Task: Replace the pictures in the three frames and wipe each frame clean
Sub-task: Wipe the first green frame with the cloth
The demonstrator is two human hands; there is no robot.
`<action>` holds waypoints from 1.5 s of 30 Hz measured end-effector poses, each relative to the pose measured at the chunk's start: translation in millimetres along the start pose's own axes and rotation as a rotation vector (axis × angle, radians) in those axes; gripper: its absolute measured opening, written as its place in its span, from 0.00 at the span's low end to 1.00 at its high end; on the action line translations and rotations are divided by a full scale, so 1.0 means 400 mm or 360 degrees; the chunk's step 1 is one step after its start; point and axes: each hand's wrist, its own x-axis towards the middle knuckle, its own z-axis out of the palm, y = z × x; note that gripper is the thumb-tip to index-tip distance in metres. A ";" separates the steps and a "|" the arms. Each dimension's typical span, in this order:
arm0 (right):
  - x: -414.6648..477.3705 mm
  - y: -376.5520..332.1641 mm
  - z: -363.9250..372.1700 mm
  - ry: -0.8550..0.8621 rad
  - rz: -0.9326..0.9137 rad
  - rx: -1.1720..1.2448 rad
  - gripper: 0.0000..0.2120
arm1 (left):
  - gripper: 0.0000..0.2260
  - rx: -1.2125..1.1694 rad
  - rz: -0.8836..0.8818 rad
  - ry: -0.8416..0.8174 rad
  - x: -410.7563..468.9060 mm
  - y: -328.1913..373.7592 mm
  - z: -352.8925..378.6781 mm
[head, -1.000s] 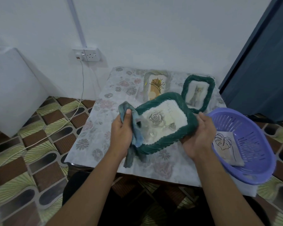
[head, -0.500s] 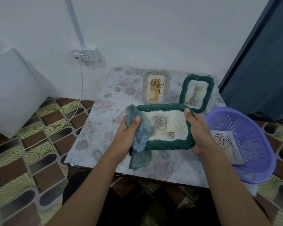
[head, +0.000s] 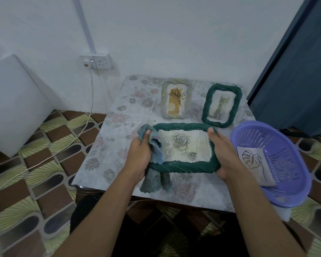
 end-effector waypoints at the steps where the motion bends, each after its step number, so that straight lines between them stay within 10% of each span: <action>1: 0.004 0.000 -0.002 0.0018 0.0035 0.0004 0.13 | 0.14 -0.0054 -0.0036 -0.0077 -0.002 -0.001 -0.002; 10: 0.023 0.013 0.014 0.0230 0.0096 0.0341 0.14 | 0.21 -0.0736 -0.0297 0.0040 -0.022 0.006 -0.008; 22: -0.012 0.029 0.086 0.0420 -0.0381 0.0490 0.07 | 0.16 -0.0489 0.0128 -0.0509 -0.075 -0.045 0.040; 33: -0.018 0.053 0.099 0.0299 -0.0294 0.0537 0.07 | 0.04 -0.0402 0.0179 -0.0066 -0.080 -0.065 0.068; 41: -0.036 0.077 0.110 0.0347 -0.0402 0.0559 0.08 | 0.15 -0.0248 0.0221 0.0512 -0.081 -0.035 0.100; 45: -0.038 0.071 0.111 0.0415 -0.0431 0.0627 0.08 | 0.16 -0.0333 0.0163 0.0337 -0.075 -0.032 0.101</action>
